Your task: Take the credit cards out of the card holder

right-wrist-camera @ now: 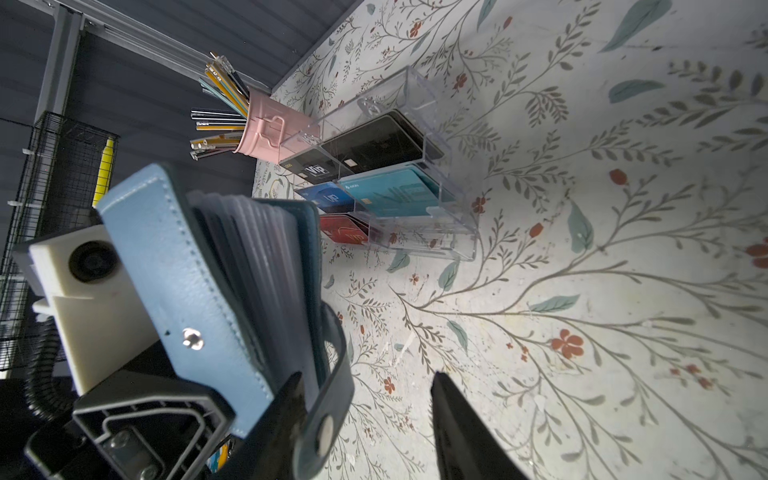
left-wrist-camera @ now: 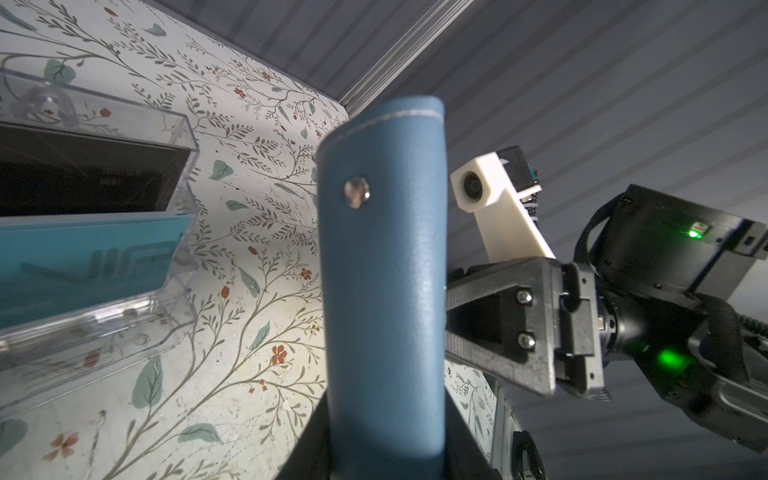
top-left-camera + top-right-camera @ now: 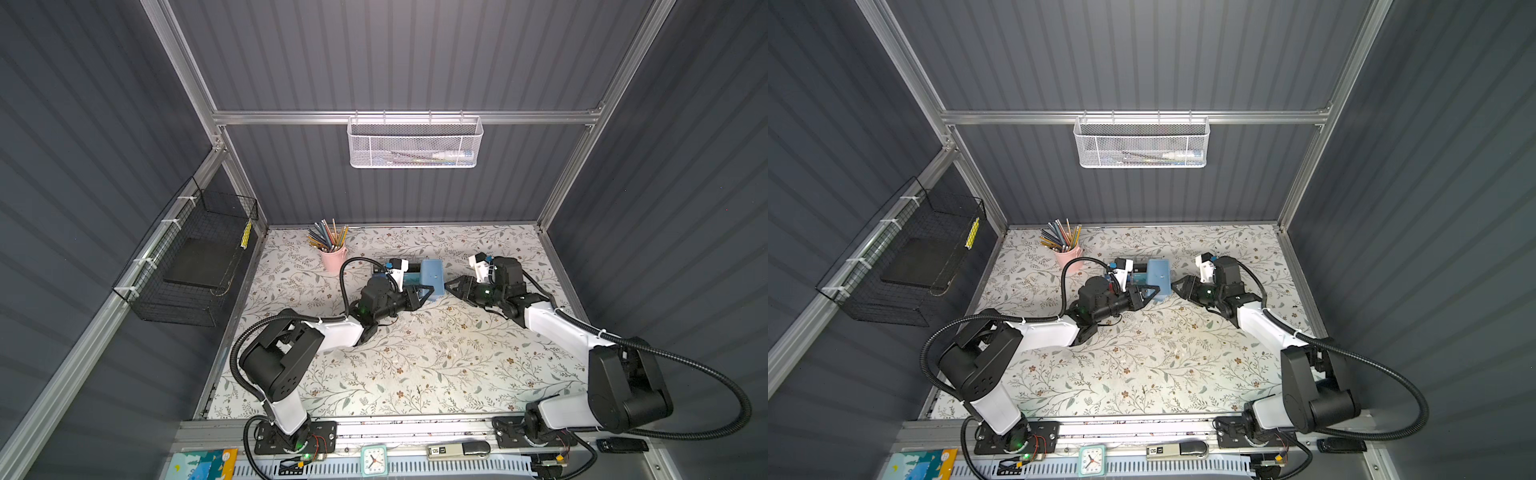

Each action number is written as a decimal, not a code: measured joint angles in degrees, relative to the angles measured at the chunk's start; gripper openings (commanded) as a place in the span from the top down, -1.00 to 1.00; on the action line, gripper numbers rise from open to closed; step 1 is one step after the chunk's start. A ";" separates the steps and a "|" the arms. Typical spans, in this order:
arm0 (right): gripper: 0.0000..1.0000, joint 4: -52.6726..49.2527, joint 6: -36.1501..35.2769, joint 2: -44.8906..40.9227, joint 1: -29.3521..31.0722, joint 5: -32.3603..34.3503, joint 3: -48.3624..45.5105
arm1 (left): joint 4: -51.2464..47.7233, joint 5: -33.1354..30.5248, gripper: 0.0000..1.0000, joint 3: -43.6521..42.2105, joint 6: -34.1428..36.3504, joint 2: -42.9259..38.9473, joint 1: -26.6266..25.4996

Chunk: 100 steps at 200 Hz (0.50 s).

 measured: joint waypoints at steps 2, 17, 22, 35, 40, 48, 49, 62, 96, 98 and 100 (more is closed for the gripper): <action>0.05 0.28 0.09 0.17 0.00 -0.15 0.00 | -0.02 0.00 1.00 0.00 0.00 -0.02 0.00; 0.10 1.53 1.14 1.14 0.00 -0.85 -0.04 | 0.02 0.00 1.00 0.00 0.00 -0.04 0.00; 0.11 1.92 1.29 1.25 0.00 -1.11 -0.09 | 0.04 0.02 1.00 0.00 0.00 -0.04 0.00; 0.17 3.04 1.97 1.27 0.00 -1.64 -0.22 | 0.04 0.00 1.00 -0.02 -0.04 -0.04 0.00; 0.19 3.54 2.14 1.27 0.00 -1.70 -0.26 | 0.17 0.00 1.00 -0.04 -0.04 -0.04 0.00; 0.23 4.46 2.49 1.27 0.00 -1.95 -0.39 | 0.39 0.02 0.99 -0.13 -0.07 -0.04 0.00; 0.23 4.61 2.64 1.27 0.00 -1.99 -0.44 | 0.44 0.02 1.00 -0.15 -0.07 -0.04 0.00; 0.28 6.19 3.48 1.29 0.00 -2.73 -0.74 | 1.18 0.02 0.98 -0.42 -0.26 -0.04 0.00; 0.43 11.47 6.29 2.64 0.00 -4.90 -1.86 | 2.82 0.02 0.97 -0.92 -0.92 -0.04 0.00; 0.43 11.61 6.47 2.71 0.00 -4.94 -1.88 | 2.86 0.02 0.97 -0.94 -0.92 -0.04 0.00; 0.44 11.82 6.45 2.84 0.00 -5.01 -1.88 | 2.93 0.00 0.97 -0.94 -0.94 -0.04 0.00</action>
